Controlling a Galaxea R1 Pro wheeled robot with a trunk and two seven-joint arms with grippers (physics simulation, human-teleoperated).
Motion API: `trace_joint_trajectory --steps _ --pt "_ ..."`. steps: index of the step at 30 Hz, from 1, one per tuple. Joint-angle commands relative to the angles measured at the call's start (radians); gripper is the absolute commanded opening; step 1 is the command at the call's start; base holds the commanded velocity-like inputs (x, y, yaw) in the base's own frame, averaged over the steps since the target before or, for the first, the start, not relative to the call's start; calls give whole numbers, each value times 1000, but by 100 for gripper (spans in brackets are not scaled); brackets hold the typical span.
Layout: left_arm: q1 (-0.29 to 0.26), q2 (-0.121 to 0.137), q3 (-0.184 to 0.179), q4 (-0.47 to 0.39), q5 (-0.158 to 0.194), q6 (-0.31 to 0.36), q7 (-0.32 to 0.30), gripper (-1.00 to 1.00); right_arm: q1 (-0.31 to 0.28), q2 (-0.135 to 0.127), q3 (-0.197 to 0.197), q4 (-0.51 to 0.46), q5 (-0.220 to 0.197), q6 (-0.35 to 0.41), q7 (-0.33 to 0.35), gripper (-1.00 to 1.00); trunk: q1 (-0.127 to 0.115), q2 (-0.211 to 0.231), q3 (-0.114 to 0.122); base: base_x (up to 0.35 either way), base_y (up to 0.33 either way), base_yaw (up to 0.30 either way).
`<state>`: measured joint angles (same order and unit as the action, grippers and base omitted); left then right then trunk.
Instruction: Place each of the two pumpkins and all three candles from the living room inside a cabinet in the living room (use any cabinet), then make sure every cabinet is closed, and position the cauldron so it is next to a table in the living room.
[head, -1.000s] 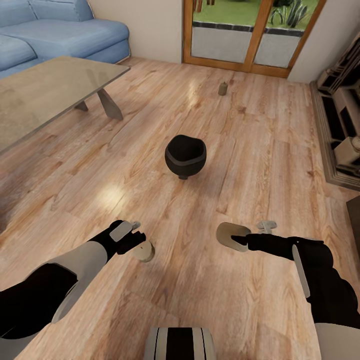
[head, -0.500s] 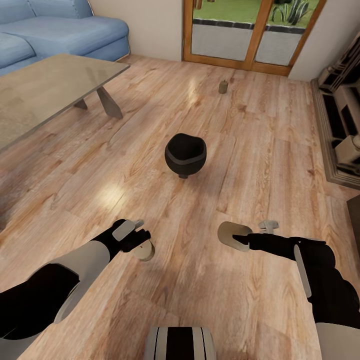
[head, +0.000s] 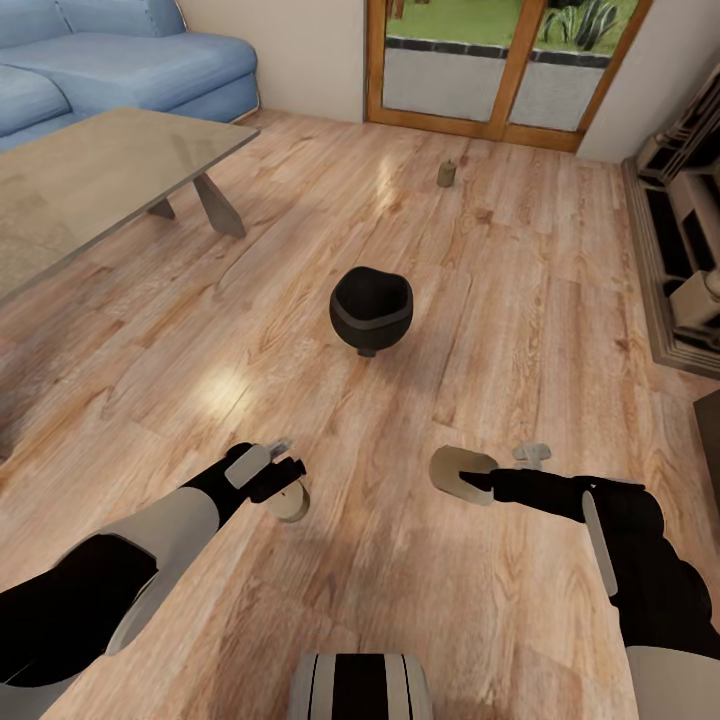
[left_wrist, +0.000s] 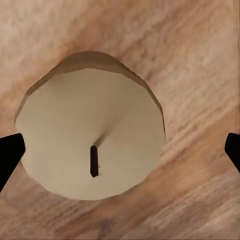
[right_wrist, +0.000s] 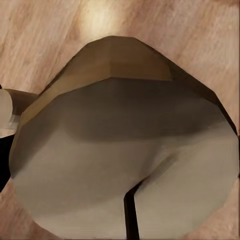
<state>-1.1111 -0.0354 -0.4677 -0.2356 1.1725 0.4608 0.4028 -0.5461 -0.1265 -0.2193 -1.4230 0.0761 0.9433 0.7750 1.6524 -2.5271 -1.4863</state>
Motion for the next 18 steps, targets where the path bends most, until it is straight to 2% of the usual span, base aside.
trace_joint_trajectory --steps 1,5,13,18 --pt "6 -1 0 3 4 -6 3 100 -1 -1 0 0 -1 0 0 -100 0 0 0 0 0 0" --pt "29 -3 0 2 22 -28 17 100 -4 -2 1 1 -2 0 0 -100 0 0 0 0 0 0" --pt "39 -4 0 1 24 -73 19 100 -5 4 0 1 -2 0 0 -100 0 0 0 0 0 0" --pt "39 -3 0 0 24 -76 19 100 -5 4 0 1 -2 0 0 -100 0 0 0 0 0 0"
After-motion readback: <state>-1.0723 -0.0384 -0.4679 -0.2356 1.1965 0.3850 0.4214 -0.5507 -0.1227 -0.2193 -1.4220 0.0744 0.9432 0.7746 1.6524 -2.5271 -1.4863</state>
